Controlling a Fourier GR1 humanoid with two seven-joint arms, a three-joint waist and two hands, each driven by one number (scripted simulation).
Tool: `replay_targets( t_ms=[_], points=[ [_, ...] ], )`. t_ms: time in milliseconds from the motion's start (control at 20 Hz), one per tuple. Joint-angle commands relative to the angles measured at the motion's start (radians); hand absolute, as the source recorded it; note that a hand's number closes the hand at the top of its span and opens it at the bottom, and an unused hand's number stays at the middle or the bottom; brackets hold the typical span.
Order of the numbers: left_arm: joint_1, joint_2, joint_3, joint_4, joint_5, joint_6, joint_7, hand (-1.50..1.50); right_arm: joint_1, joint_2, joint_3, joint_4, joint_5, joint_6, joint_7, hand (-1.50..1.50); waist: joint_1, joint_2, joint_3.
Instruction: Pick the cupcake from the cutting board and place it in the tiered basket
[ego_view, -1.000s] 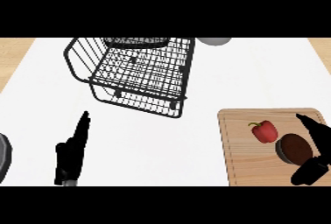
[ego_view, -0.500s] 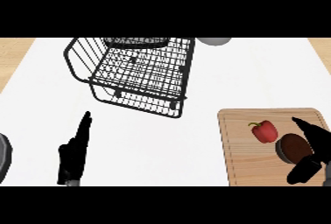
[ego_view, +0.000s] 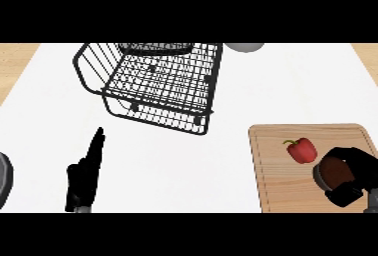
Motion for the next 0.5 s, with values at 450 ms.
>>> replay_targets(
  t_ms=[450],
  points=[
    [-0.023, 0.003, 0.01, 0.013, -0.009, -0.023, 0.062, 0.0, -0.106, 0.135, 0.253, -0.014, 0.247, -0.113, -0.047, 1.5, 0.01, 0.005, -0.004]
  ],
)
